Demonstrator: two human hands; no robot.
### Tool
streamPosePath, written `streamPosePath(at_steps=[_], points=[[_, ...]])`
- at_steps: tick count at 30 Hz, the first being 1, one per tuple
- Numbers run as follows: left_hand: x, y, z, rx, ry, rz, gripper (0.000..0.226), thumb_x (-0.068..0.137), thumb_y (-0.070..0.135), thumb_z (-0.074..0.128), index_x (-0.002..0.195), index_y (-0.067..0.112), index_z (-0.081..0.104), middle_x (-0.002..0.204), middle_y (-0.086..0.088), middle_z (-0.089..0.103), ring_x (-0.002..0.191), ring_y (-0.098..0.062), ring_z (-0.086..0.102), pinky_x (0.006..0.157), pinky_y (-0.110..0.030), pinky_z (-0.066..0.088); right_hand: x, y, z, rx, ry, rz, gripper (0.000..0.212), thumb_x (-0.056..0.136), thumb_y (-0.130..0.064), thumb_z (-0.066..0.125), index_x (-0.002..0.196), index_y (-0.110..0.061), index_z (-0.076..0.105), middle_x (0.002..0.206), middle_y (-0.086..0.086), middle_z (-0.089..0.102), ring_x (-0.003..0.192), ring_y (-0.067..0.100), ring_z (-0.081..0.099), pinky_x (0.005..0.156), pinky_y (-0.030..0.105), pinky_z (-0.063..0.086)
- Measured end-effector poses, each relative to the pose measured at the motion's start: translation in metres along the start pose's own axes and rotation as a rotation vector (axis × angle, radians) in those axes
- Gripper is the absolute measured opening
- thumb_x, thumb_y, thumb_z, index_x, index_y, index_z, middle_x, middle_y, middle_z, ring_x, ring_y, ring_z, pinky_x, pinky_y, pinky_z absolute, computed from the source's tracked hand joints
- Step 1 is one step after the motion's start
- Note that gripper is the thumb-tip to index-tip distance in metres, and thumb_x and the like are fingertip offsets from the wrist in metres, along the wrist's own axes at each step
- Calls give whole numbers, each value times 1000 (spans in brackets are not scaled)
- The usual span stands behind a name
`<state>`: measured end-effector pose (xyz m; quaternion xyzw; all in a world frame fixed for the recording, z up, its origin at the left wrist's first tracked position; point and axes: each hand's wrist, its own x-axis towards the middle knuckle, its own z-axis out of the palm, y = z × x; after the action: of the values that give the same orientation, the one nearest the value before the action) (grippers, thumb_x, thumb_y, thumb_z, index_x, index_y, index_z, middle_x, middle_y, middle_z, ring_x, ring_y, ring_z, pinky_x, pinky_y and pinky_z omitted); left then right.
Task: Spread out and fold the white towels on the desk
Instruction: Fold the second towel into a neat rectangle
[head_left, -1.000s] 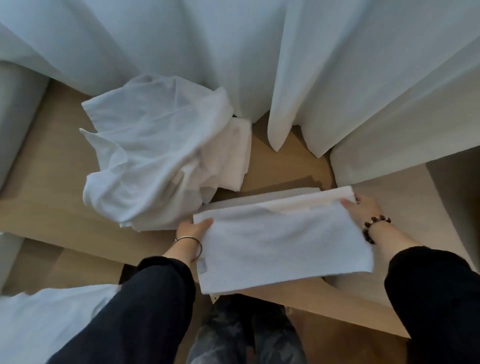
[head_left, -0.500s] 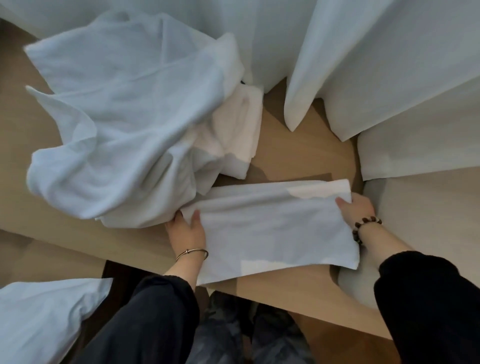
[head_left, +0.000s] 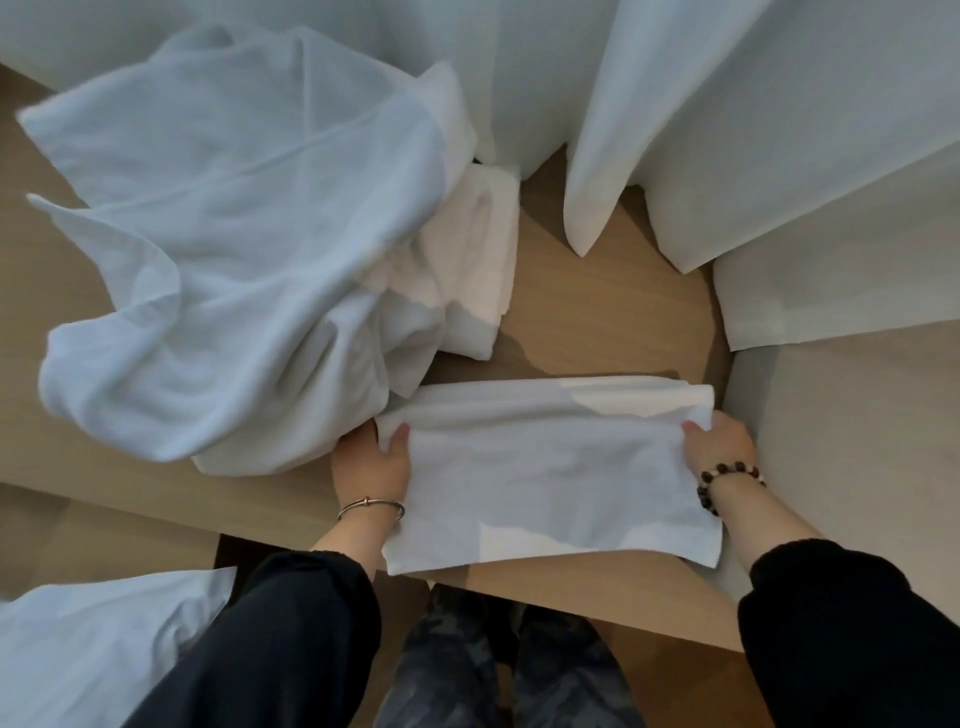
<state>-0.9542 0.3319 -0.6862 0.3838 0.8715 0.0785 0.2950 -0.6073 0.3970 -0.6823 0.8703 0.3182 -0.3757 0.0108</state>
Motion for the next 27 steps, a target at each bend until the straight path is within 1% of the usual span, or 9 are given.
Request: streamPosePath(at_steps=[3, 8, 10, 15, 17, 20, 23, 25, 27], points=[[-4, -2, -1, -27, 48, 32, 44, 89, 28, 61, 118, -5, 55, 113, -25, 60, 106, -41, 56, 92, -41, 42, -4, 1, -4, 62, 34, -46, 24, 97, -13, 45, 108, 1, 61, 111, 22, 61, 101, 36, 57, 85, 36, 44], [5, -1, -1, -89, 2, -5, 50, 94, 33, 52, 131, -1, 48, 129, -22, 53, 120, -38, 49, 103, -42, 37, -2, -1, -6, 93, 11, -44, 25, 97, -14, 46, 112, 0, 60, 113, 21, 61, 104, 37, 56, 90, 39, 45], [12, 2, 2, -51, -13, -39, 54, 94, 36, 50, 135, 2, 44, 135, -19, 49, 125, -36, 44, 105, -40, 34, 0, -1, -5, 97, 8, -46, 24, 97, -15, 46, 110, -1, 60, 112, 21, 61, 101, 35, 56, 86, 36, 44], [19, 9, 9, 7, -16, -99, 57, 94, 41, 50, 137, 4, 43, 137, -17, 48, 125, -34, 45, 100, -36, 36, 5, 2, 10, 122, 57, -112, 28, 99, -24, 46, 110, 0, 57, 113, 20, 60, 105, 33, 55, 81, 29, 36], [22, 10, 10, 32, -11, -122, 59, 93, 44, 50, 137, 5, 43, 138, -16, 47, 126, -33, 44, 100, -36, 36, 4, 1, 18, 78, 133, -100, 32, 98, -28, 47, 109, 1, 53, 112, 22, 59, 105, 36, 56, 81, 33, 39], [25, 9, 9, 54, 8, -123, 49, 90, 46, 53, 123, 11, 56, 126, -12, 56, 119, -32, 49, 93, -34, 40, -3, -2, 25, 12, 244, -139, 37, 95, -23, 53, 125, -5, 43, 124, 22, 54, 110, 38, 53, 87, 43, 43], [24, 8, -2, -17, 108, -82, 27, 85, 40, 55, 90, 14, 60, 98, -9, 62, 100, -31, 56, 78, -29, 38, -18, -5, 33, -216, 400, -463, 58, 83, -5, 62, 136, -3, 38, 137, 24, 41, 124, 40, 39, 102, 48, 33], [30, 10, -13, -79, 140, -80, 25, 88, 39, 56, 99, 17, 60, 105, -8, 61, 103, -31, 54, 79, -27, 34, -33, -12, 43, -367, 314, -637, 68, 85, -13, 61, 144, -8, 29, 149, 22, 27, 136, 37, 25, 113, 47, 16], [37, 17, -23, -217, 69, -124, 35, 92, 38, 55, 119, 16, 55, 117, -4, 56, 103, -21, 49, 81, -15, 29, -46, -13, 60, -571, 91, -701, 77, 93, -36, 48, 152, -20, 2, 158, 13, -2, 145, 30, -2, 115, 44, -6]])
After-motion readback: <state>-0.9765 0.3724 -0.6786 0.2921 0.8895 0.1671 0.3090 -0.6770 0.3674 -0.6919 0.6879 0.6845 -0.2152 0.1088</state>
